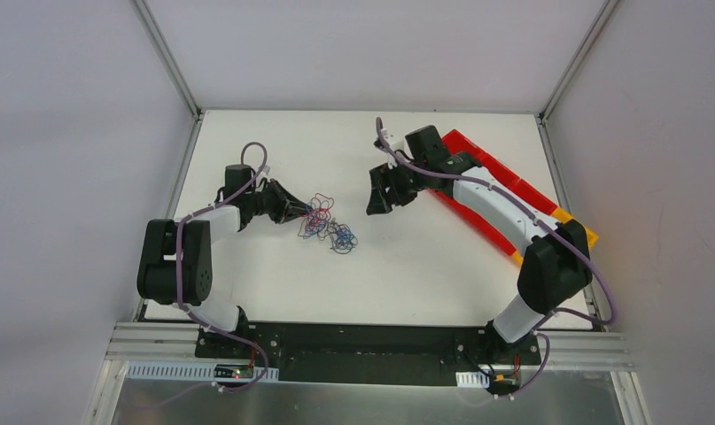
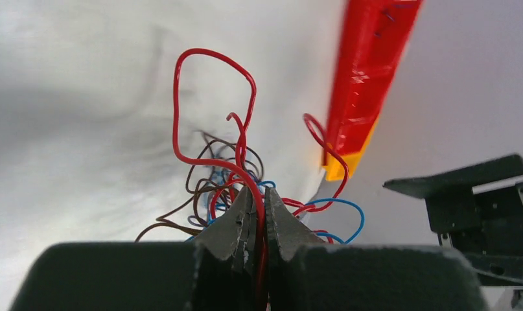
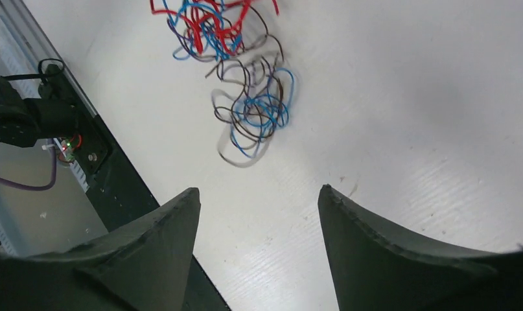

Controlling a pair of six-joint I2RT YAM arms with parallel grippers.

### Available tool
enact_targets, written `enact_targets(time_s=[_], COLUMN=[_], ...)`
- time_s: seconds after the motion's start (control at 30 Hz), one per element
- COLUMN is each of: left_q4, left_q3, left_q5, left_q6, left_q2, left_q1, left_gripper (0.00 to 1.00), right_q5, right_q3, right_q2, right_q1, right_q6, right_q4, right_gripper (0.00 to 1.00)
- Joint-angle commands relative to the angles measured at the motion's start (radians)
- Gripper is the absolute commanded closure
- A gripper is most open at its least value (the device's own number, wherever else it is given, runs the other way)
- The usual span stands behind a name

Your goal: Untangle the cables

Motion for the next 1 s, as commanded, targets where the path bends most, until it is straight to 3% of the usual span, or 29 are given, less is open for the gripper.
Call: enact_targets(time_s=[0.0,0.2,0.47,0.7,0.97], left_q4=[-0.02,-0.093,-0.143,-0.155,-0.165], left_q3=[-0.03,0.032,0.066,0.074,0.072], left_q5=[-0.049,-0.063,-0.055,-0.058,-0.06], left_q6=[0.01,0.068,0.096,0.109,0.119], left_q2=[0.047,0.107,0.123,0.129,0.128], left_q1=[0.033,0.041,0.044,0.043,0.043], left_gripper=[1.0,1.0,1.0,1.0,1.0], right_q5=[0.006,0.009,-0.059,-0.019,0.08], right_q3=[-0.045,-0.027,0.069,0.034,0.008], right_q2=[0.054,0.161,0.206,0.222,0.262], right_q1=[0.021,0.086,0.174,0.239,0.278], right_q6=[0.072,0.102,0.06,0.175,0.314], right_q4=[-0.022,0.08,0.072,0.112,0.212], right_gripper=[0.3,0.29,0.3,0.4,0.41])
